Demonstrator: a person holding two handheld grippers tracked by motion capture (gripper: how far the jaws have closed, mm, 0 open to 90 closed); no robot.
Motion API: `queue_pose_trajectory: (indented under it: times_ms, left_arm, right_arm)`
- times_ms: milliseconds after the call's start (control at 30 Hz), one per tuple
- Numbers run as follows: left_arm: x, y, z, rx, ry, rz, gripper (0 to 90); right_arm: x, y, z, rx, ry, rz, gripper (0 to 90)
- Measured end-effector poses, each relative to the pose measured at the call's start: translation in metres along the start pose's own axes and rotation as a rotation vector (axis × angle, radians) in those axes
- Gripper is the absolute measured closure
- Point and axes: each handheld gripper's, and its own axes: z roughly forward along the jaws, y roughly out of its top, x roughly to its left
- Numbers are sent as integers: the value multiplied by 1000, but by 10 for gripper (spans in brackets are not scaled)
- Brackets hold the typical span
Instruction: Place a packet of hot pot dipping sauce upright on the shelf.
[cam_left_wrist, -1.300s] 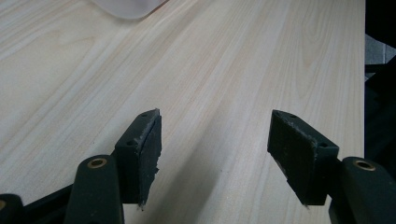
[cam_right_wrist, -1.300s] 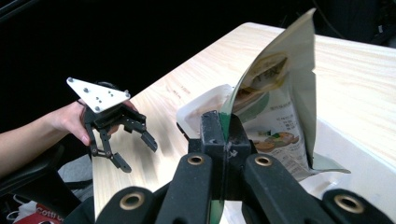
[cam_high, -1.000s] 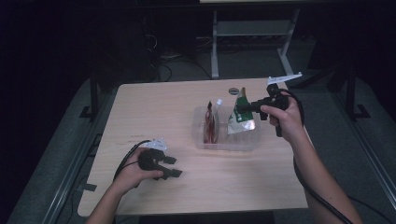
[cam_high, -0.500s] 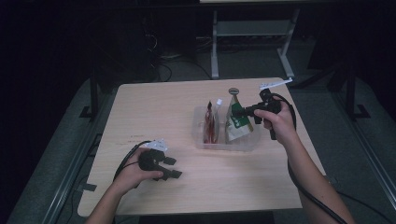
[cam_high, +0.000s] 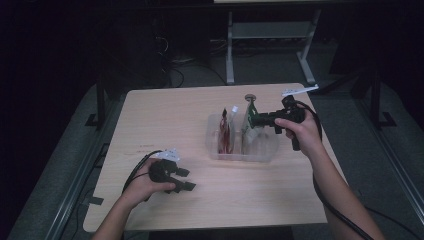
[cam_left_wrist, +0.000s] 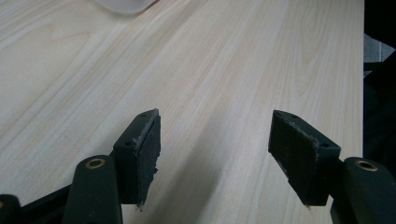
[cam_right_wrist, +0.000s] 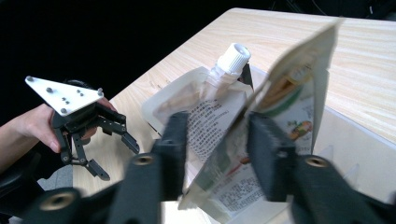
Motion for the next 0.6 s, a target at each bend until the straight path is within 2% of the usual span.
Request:
queue_pose_trajectory:
  times_ms: [133,233,300,367,433,500,600]
  left_arm:
    - [0,0,0,6,3,0,336]
    - [0,0,0,4,4,-6,335]
    - [0,0,-1,6,10,-8,332]
    - [0,1,-2,10,15,7,329]
    - [-1,1,-4,9,13,-3,324]
    - [-2,1,-5,13,21,3,320]
    - [-2,0,-7,8,33,7,313]
  right_arm:
    - [3,-2,-9,-20,-5,-17,403]
    - [4,-6,-17,-35,-9,-21,364]
    - [5,-10,-23,-42,-22,-30,356]
    - [6,-14,-30,-46,-30,-38,346]
    - [7,-18,-36,-49,-41,-46,341]
    - [9,-24,-42,-60,-46,-51,336]
    - [14,-34,-51,-51,-69,-74,326]
